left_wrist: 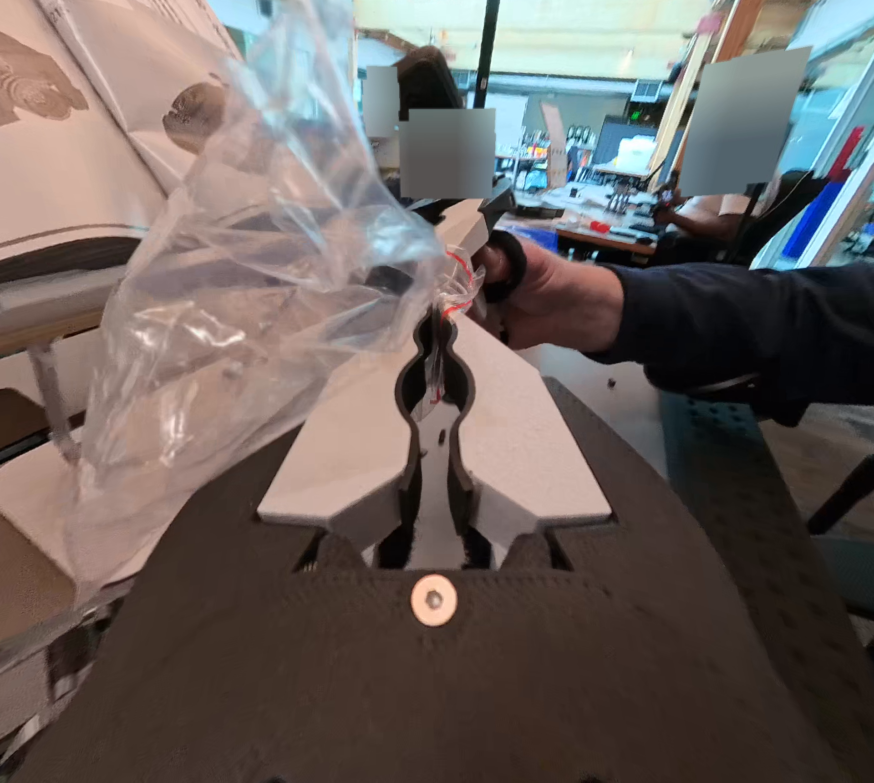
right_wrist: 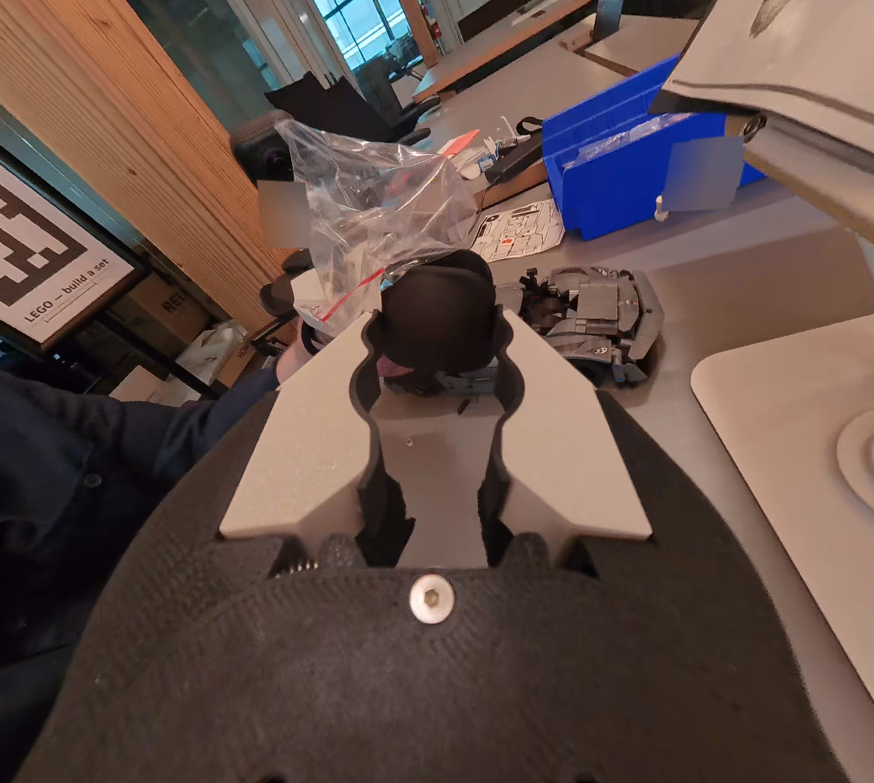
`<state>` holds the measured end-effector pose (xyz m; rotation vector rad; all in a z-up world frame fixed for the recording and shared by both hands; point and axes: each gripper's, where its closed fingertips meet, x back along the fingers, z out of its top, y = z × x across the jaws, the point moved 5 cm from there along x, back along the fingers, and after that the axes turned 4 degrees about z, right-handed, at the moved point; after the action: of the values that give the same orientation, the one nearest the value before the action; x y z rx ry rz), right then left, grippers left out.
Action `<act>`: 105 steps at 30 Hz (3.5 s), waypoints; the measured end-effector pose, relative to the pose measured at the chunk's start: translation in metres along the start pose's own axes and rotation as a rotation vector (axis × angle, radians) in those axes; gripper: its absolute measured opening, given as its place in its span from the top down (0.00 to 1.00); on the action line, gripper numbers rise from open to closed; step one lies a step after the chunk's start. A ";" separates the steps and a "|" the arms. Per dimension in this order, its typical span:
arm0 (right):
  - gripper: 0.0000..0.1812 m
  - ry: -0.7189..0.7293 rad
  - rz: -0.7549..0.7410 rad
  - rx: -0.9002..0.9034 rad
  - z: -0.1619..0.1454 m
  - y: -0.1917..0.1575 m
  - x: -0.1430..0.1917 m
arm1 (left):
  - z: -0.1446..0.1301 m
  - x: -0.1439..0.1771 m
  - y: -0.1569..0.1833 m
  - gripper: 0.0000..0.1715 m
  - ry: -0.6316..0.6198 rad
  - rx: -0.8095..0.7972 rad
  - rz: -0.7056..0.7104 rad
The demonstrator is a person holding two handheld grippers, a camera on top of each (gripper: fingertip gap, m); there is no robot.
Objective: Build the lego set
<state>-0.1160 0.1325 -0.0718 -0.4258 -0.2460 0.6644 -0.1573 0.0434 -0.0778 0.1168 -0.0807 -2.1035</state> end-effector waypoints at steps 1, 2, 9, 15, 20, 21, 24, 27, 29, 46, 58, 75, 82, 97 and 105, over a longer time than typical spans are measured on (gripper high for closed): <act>0.75 0.009 0.000 -0.001 0.002 0.000 0.002 | 0.001 -0.002 0.001 1.00 0.018 0.020 -0.009; 0.76 0.024 0.004 -0.008 0.004 -0.001 0.005 | 0.000 -0.004 0.001 1.00 0.020 0.029 -0.014; 0.75 0.047 0.024 -0.006 0.009 -0.006 0.006 | -0.006 -0.014 0.004 1.00 0.000 -0.078 0.010; 0.75 0.059 0.048 -0.016 0.010 -0.015 -0.001 | -0.012 -0.026 0.009 1.00 -0.029 -0.172 0.053; 0.75 -0.035 0.122 0.031 0.008 -0.026 0.001 | -0.015 -0.027 0.005 1.00 -0.076 -0.272 0.106; 0.75 -0.047 0.112 0.059 0.008 -0.026 0.002 | -0.016 -0.027 0.004 1.00 -0.073 -0.281 0.113; 0.75 -0.098 0.062 0.138 0.007 -0.028 0.002 | -0.018 -0.028 0.001 1.00 -0.093 -0.303 0.143; 0.73 -0.135 -0.012 0.258 0.008 -0.032 0.001 | -0.019 -0.029 0.000 1.00 -0.083 -0.324 0.174; 0.72 -0.160 -0.061 0.316 0.010 -0.034 0.001 | -0.017 -0.029 -0.001 1.00 -0.062 -0.342 0.190; 0.62 -0.222 0.091 0.360 0.000 -0.047 0.002 | -0.007 -0.034 0.007 1.00 0.000 -0.327 0.167; 0.67 -0.293 0.003 0.328 -0.004 -0.039 0.009 | -0.019 -0.046 0.004 1.00 0.011 -0.207 0.108; 0.68 -0.265 -0.025 0.205 -0.031 -0.012 0.052 | -0.066 -0.076 -0.001 0.93 -0.283 -0.071 0.042; 0.68 -0.406 -0.009 0.142 -0.059 -0.005 0.050 | -0.095 -0.063 0.005 0.97 -0.511 -0.075 -0.103; 0.67 -0.385 0.094 0.301 -0.056 -0.031 0.042 | -0.054 -0.035 0.025 1.00 -0.304 0.367 -0.487; 0.67 -0.641 0.031 0.281 -0.075 -0.030 0.054 | -0.062 -0.039 0.015 1.00 -0.344 0.502 -0.431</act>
<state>-0.0316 0.1234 -0.1197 0.0661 -0.7426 0.8411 -0.1173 0.0689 -0.1355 0.0730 -0.8576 -2.4703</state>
